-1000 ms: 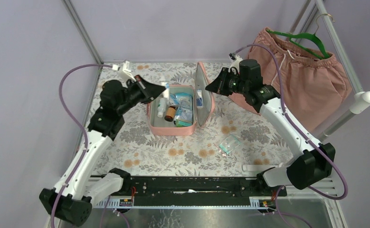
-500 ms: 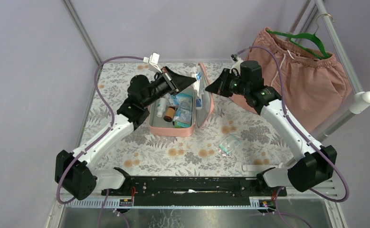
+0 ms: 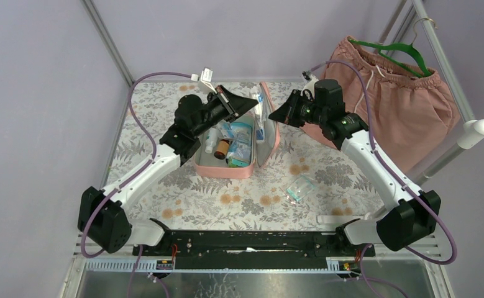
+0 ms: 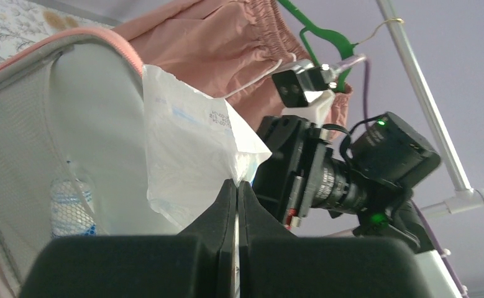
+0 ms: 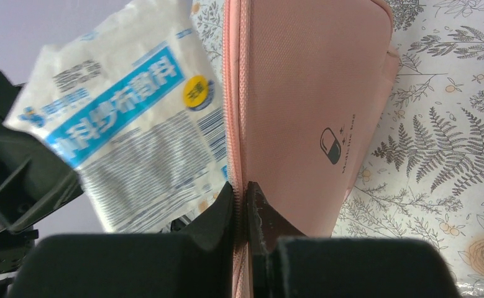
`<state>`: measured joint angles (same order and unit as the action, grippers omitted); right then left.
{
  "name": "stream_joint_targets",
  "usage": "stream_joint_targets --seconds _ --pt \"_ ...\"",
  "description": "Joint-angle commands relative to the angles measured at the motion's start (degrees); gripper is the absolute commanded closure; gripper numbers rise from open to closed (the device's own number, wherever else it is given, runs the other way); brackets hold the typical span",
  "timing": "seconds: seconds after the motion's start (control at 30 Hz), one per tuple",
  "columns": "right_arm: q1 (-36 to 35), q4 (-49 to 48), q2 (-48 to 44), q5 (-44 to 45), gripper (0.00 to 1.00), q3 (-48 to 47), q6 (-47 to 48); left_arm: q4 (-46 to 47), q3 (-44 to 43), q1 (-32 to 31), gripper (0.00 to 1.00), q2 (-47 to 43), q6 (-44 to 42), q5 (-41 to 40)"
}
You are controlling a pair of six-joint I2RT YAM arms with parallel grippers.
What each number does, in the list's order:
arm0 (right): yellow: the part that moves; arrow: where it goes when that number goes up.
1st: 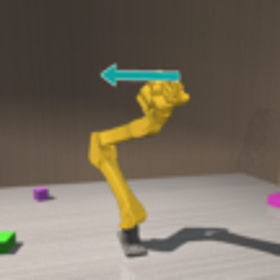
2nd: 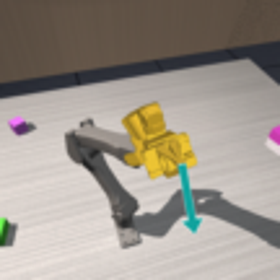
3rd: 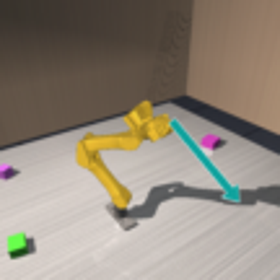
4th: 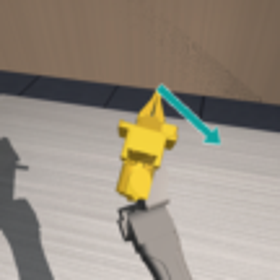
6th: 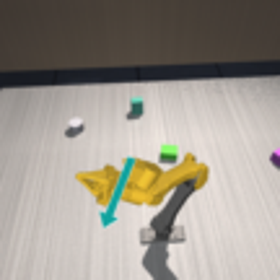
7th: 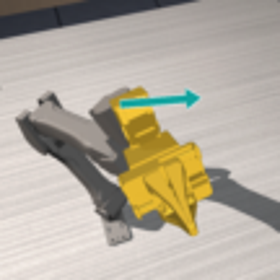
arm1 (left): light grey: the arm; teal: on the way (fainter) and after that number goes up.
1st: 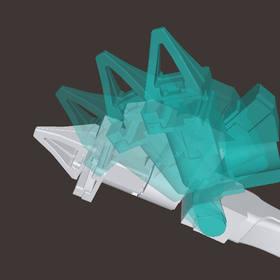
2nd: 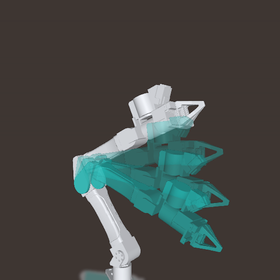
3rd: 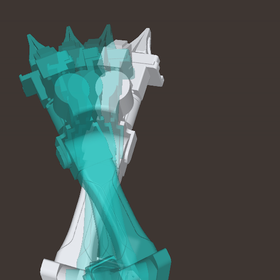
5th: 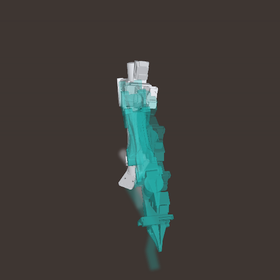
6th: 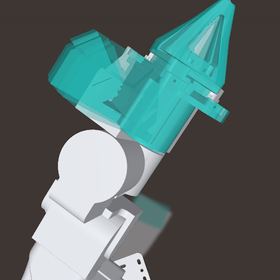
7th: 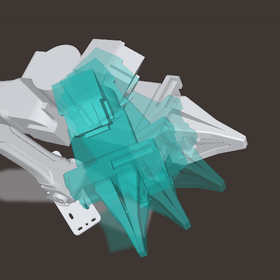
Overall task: Organize the medicine kit
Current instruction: Place the medical item at the medicine box.
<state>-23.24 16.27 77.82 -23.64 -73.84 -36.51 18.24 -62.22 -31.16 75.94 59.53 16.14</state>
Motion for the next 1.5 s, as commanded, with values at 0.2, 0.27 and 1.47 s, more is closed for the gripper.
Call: stream_joint_targets --seconds 0.2,0.27,1.47 --pt "-0.39 3.08 -2.58 -2.89 1.0 -0.23 -0.93 -2.85 -3.67 -0.31 1.0 9.21 -4.34 0.78" --pt "-0.39 3.12 -2.67 -2.73 1.0 -0.24 -0.93 -5.01 -4.91 -0.31 1.0 10.39 -6.21 0.19" --pt "-0.37 4.03 -3.84 -1.01 1.0 -0.42 0.17 -37.59 -30.82 -2.24 0.62 18.88 -24.42 -10.25"
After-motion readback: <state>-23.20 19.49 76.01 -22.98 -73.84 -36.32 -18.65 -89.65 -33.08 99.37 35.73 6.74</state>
